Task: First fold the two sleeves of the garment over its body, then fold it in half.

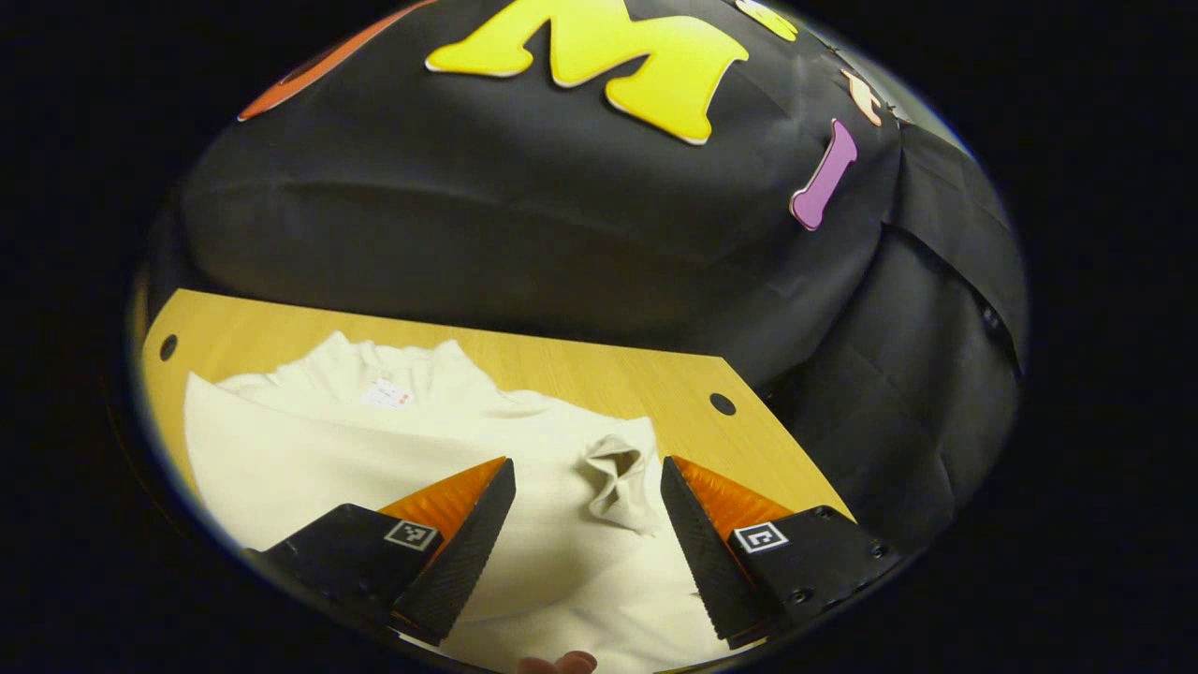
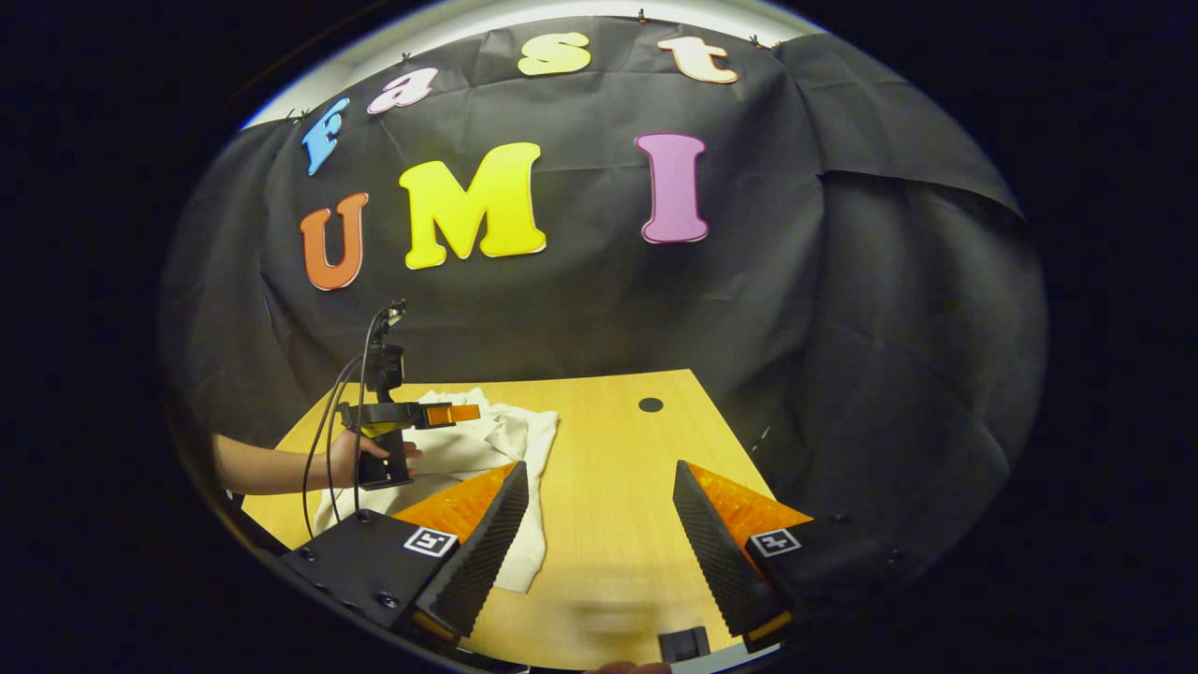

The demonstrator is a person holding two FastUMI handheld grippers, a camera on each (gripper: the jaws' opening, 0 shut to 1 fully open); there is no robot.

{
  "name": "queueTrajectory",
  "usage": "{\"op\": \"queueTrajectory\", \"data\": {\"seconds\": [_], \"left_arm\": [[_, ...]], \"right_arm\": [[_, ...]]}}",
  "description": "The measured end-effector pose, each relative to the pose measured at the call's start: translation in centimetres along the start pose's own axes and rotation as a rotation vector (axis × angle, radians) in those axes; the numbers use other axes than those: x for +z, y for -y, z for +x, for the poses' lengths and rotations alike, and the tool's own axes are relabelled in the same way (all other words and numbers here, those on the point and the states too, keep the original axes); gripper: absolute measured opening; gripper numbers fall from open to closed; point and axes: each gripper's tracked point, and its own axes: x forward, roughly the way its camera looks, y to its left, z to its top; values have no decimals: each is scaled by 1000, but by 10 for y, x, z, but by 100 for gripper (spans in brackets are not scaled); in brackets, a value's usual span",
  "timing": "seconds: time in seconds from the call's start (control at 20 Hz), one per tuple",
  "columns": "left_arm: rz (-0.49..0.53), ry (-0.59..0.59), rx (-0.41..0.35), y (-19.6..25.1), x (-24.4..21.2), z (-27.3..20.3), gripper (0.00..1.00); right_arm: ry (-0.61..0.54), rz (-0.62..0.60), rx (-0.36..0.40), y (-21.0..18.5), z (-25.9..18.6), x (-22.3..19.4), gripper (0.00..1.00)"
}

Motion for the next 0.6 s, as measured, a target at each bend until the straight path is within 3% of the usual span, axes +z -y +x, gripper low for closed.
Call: {"op": "queueTrajectory", "data": {"seconds": [0.25, 0.6], "left_arm": [[67, 175, 178, -53, 43, -119, 98], [62, 287, 276, -64, 56, -230, 98]], "right_arm": [[35, -28, 87, -43, 25, 6, 98], [65, -30, 157, -86, 43, 13, 98]]}}
